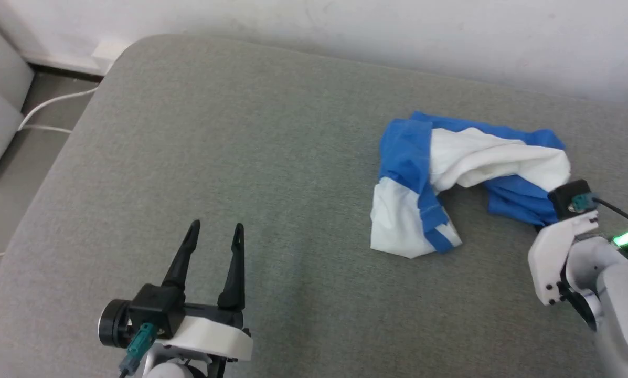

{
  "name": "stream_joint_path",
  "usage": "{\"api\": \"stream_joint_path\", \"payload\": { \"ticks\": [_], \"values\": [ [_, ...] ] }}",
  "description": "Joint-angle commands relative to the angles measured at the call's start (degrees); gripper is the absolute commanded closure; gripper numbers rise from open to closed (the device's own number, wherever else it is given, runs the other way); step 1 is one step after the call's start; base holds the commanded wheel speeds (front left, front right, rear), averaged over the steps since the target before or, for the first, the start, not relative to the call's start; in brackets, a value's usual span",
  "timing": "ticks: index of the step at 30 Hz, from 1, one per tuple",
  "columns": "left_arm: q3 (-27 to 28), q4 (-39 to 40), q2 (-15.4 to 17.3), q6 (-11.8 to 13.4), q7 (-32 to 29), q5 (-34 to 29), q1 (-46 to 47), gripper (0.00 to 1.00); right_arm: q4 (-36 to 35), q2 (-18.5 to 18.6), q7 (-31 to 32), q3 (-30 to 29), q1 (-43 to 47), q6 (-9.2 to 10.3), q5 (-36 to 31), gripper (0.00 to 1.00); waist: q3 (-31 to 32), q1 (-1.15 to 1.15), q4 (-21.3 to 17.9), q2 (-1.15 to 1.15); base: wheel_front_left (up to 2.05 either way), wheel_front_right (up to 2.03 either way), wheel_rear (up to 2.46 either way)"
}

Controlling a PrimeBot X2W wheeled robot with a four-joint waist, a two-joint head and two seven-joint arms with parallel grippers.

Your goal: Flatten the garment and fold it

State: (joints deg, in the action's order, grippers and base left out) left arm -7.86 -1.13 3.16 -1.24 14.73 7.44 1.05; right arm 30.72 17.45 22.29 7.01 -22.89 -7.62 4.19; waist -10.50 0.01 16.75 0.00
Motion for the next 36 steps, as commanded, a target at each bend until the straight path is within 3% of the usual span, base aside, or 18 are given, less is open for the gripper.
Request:
{"api": "stream_joint_path", "payload": {
  "ticks": [1, 6, 11, 14, 18, 19, 20, 25, 31, 36],
  "values": [
    [0.3, -0.2, -0.3, -0.5, 0.3, -0.3, 0.3, 0.00, -0.1, 1.2, -0.1, -0.6, 2.7, 0.13, 0.4, 1.00, 2.3, -0.01, -3.1, 0.00, 0.00, 0.00, 0.00],
    [0.7, -0.3, -0.3, -0.7, 0.3, -0.3, -0.3, 0.00, -7.4, 5.2, 1.0, -4.8, 7.0, 0.13, 1.1, 1.00, 4.8, -0.01, -7.5, 0.00, 0.00, 0.00, 0.00],
    [0.1, 0.0, -0.3, -0.5, 0.3, 0.1, 0.0, 0.00, -15.4, 8.7, 5.1, -14.2, 13.8, 0.13, 0.8, 1.00, 5.9, -0.01, -9.7, 0.00, 0.00, 0.00, 0.00],
    [-0.5, 0.1, -0.3, -0.3, 0.3, 0.2, 0.1, 0.00, -17.7, 8.9, 6.9, -18.3, 17.5, 0.13, 0.3, 1.00, 6.2, -0.01, -10.1, 0.00, 0.00, 0.00, 0.00],
    [-0.9, -0.1, -0.3, -0.1, 0.3, 0.3, 0.0, 0.00, -17.6, 5.8, 8.5, -20.3, 20.7, 0.13, -0.2, 1.00, 6.4, -0.01, -10.1, 0.00, 0.00, 0.00, 0.00],
    [-1.0, -0.1, -0.3, -0.1, 0.3, 0.3, 0.0, 0.00, -17.5, 4.9, 8.3, -20.1, 21.0, 0.13, -0.5, 0.86, 6.4, -0.01, -10.1, 0.00, 0.00, 0.00, 0.00],
    [-1.0, -0.1, -0.3, -0.2, 0.3, 0.3, -0.1, 0.00, -17.5, 3.9, 7.6, -20.1, 21.0, 0.13, -0.8, 0.00, 6.5, -0.01, -10.1, 0.00, 0.00, 0.00, 0.00],
    [-0.5, -0.2, -0.3, -0.4, 0.3, 0.2, -0.2, 0.00, -19.3, -0.6, 2.8, -18.4, 19.8, 0.13, -0.3, 0.00, 6.9, -0.01, -10.8, 0.00, 0.00, 0.00, 0.00],
    [-0.4, 0.6, -0.3, -1.3, 0.3, 0.7, 0.4, 0.00, -27.4, -5.0, -7.9, -13.2, 19.2, 0.13, 5.1, 0.00, 7.5, -0.01, -12.9, 0.00, 0.00, 0.00, 0.00],
    [-3.7, -3.4, -0.2, -3.1, -1.6, 0.4, 2.8, 0.00, -32.7, -8.6, -16.6, -11.3, 21.6, 0.13, 6.9, 0.00, 6.6, -0.01, -15.0, 0.00, 0.00, 0.00, 0.00]
  ]
}}
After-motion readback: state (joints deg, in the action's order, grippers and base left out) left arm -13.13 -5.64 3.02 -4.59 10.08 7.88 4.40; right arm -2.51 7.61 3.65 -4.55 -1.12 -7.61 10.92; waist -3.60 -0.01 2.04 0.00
